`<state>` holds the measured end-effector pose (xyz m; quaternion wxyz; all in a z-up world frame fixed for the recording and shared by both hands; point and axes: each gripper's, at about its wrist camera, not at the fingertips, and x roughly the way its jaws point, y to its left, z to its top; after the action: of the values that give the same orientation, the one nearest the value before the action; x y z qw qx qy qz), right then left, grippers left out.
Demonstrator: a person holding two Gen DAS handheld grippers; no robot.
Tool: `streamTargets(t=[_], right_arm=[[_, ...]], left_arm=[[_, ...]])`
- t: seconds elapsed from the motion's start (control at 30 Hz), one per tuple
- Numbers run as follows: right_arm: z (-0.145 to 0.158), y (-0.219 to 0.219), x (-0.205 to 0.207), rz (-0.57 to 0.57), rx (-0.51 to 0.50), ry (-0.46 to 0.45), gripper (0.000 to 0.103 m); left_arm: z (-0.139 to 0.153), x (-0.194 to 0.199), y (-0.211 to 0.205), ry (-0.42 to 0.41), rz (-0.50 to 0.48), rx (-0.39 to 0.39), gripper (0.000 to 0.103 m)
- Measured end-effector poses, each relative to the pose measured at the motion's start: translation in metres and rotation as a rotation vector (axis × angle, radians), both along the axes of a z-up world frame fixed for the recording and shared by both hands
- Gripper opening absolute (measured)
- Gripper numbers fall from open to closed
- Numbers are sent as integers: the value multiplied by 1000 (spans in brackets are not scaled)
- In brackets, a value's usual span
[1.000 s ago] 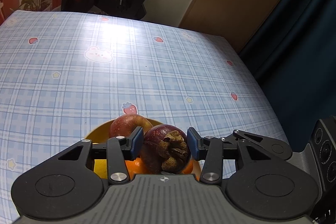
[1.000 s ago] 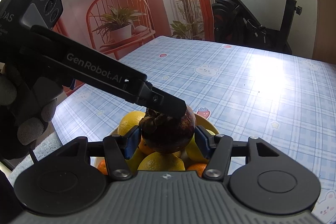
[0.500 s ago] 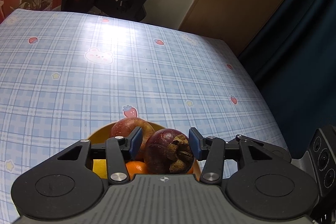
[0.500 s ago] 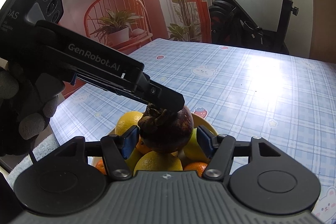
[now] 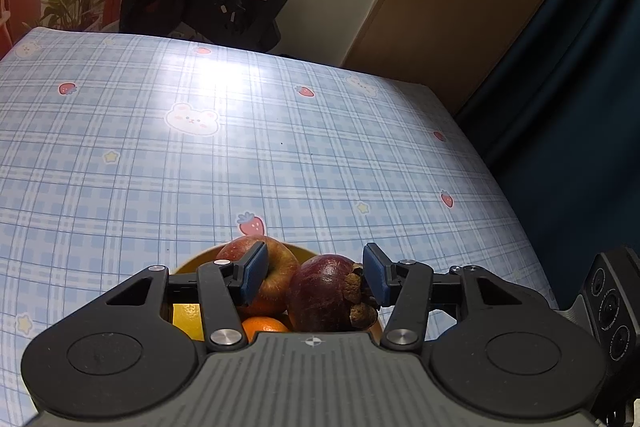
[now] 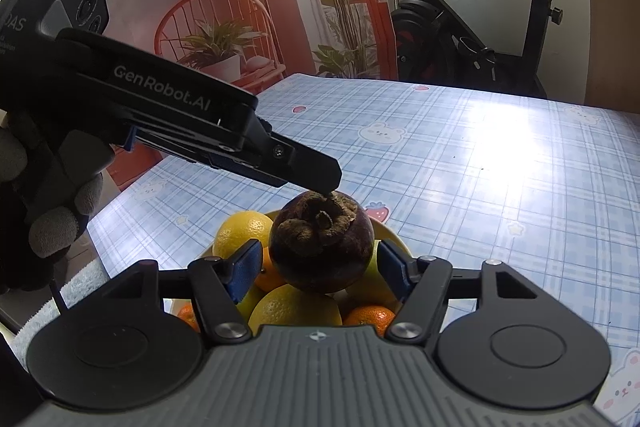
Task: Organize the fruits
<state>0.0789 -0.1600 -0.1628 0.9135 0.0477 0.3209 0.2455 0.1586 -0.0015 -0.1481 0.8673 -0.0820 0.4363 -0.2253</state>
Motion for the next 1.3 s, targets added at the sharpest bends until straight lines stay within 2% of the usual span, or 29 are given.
streamTargets(t=[0.23, 0.33, 0.43, 0.5, 0.57, 0.67, 0.77, 0.83, 0.97, 1.07, 1.3], right_arm=[[5, 0, -6, -12, -1, -12, 70], [12, 1, -13, -22, -2, -34, 70], [22, 1, -22, -67, -21, -75, 78], [30, -1, -31, -114, -26, -121, 79], [38, -4, -41, -161, -10, -161, 90], [53, -10, -56, -247, 18, -217, 100], [68, -11, -64, -343, -10, -231, 103], [76, -11, -66, -382, -31, -213, 103], [86, -14, -75, -402, -8, -207, 103], [93, -12, -78, -418, -39, -205, 103], [106, -6, -83, -425, -76, -196, 103]], left_arm=[[12, -9, 7, -51, 50, 17, 58], [21, -22, 16, -102, 102, 23, 68], [34, -40, 25, -174, 146, 45, 75], [43, -53, 29, -220, 175, 78, 81], [56, -70, 29, -289, 202, 130, 86], [70, -92, 25, -390, 212, 218, 87], [84, -108, 17, -465, 237, 286, 91], [88, -118, 13, -485, 236, 284, 91], [96, -128, 13, -507, 226, 269, 92], [99, -131, 17, -516, 242, 256, 97], [105, -141, 19, -531, 279, 233, 97]])
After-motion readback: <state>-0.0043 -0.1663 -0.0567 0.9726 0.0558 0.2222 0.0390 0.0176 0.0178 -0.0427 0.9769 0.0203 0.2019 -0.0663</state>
